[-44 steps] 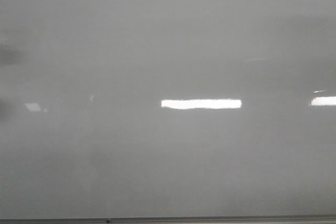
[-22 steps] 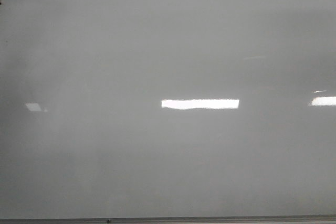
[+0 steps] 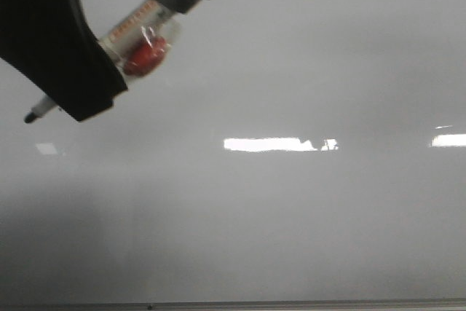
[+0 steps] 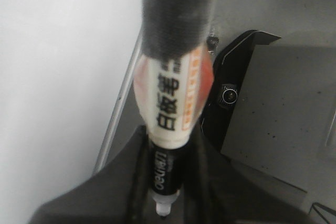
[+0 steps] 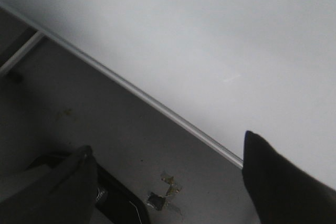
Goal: Write number 7 on whiteboard
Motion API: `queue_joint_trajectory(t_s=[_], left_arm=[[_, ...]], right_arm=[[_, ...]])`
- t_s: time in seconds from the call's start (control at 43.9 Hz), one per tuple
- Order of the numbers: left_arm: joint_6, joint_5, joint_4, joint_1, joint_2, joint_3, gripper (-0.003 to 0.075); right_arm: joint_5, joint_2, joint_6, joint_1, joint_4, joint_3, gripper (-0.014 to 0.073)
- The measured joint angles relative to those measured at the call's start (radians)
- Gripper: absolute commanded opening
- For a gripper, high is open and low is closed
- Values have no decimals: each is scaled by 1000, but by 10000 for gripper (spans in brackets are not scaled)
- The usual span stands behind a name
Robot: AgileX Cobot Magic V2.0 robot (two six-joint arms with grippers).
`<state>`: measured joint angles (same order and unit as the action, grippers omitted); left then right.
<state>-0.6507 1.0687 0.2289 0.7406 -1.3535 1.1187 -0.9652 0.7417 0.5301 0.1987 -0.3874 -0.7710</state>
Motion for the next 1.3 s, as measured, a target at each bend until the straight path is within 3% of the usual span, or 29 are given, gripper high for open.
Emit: queue_joint_trajectory(t_s=[0.205, 0.342, 0.616, 0.752, 0.935, 1.3], left_arm=[[-40, -28, 0, 112, -43, 4, -20], [-47, -38, 0, 153, -43, 4, -20], [-70, -45, 0, 177, -43, 4, -20], [-70, -47, 0, 177, -43, 4, -20], [-70, -49, 0, 177, -43, 4, -20], [-70, -83, 0, 177, -43, 4, -20]], right_arm=[[-37, 107, 286, 137, -116, -29, 592], [8, 173, 380, 237, -174, -29, 592], [56, 338, 409, 414, -195, -137, 590], [72, 391, 409, 465, -199, -190, 503], [77, 410, 409, 480, -198, -203, 391], [77, 416, 409, 480, -192, -203, 358]])
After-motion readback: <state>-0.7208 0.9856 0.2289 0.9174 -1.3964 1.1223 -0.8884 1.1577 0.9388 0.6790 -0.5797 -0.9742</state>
